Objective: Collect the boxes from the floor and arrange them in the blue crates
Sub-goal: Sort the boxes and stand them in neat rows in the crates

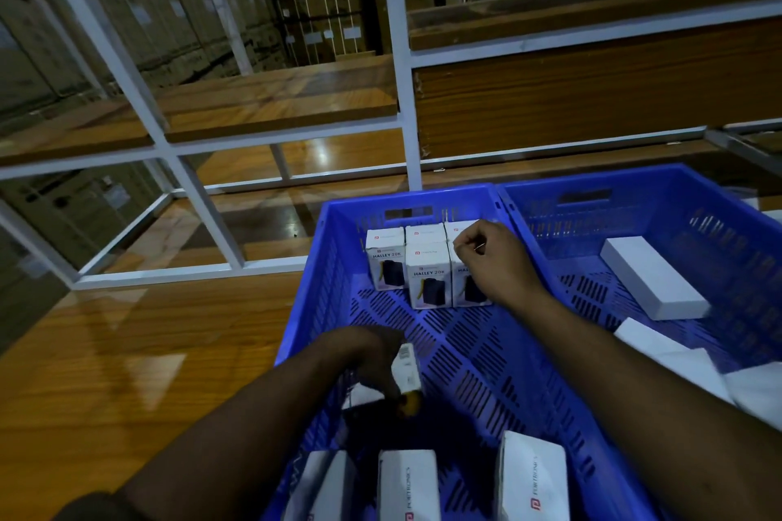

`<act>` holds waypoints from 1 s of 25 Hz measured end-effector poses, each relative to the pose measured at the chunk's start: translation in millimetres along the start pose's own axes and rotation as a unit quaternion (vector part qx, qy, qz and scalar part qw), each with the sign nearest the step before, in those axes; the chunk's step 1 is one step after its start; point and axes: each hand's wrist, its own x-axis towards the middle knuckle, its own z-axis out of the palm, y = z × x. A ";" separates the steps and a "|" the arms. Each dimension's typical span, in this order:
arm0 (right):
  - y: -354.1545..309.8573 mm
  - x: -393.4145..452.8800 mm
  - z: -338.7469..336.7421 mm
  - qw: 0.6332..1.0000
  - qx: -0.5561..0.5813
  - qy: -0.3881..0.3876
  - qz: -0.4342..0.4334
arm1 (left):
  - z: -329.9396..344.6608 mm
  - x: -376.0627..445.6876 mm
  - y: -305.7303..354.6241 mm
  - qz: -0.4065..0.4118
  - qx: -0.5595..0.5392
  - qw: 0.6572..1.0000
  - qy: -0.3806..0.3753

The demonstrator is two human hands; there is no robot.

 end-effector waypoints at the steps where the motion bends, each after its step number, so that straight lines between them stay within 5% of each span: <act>1: 0.2 -1.0 -0.4 1.000 0.001 -0.010 0.004 | -5.6 -3.9 0.8 0.007 -0.046 0.999 0.008; 4: -0.7 -3.9 -1.3 0.998 0.005 -0.053 0.018 | -24.2 -19.2 3.5 0.054 -0.294 0.952 0.065; 10: -8.9 -8.7 0.4 0.982 0.067 -0.145 0.102 | -43.8 -28.5 18.1 0.077 -0.658 0.739 0.125; 15: -14.0 -11.0 2.1 0.940 0.210 -0.217 0.161 | -44.5 -22.0 23.2 0.068 -0.779 0.608 0.135; 19: -16.5 -13.0 -1.8 0.899 0.275 -0.262 0.217 | -47.0 -18.1 25.5 0.093 -0.825 0.540 0.138; 25: -11.0 -4.6 -2.7 0.951 0.221 -0.163 0.145 | -49.6 -10.6 21.0 0.082 -0.855 0.491 0.149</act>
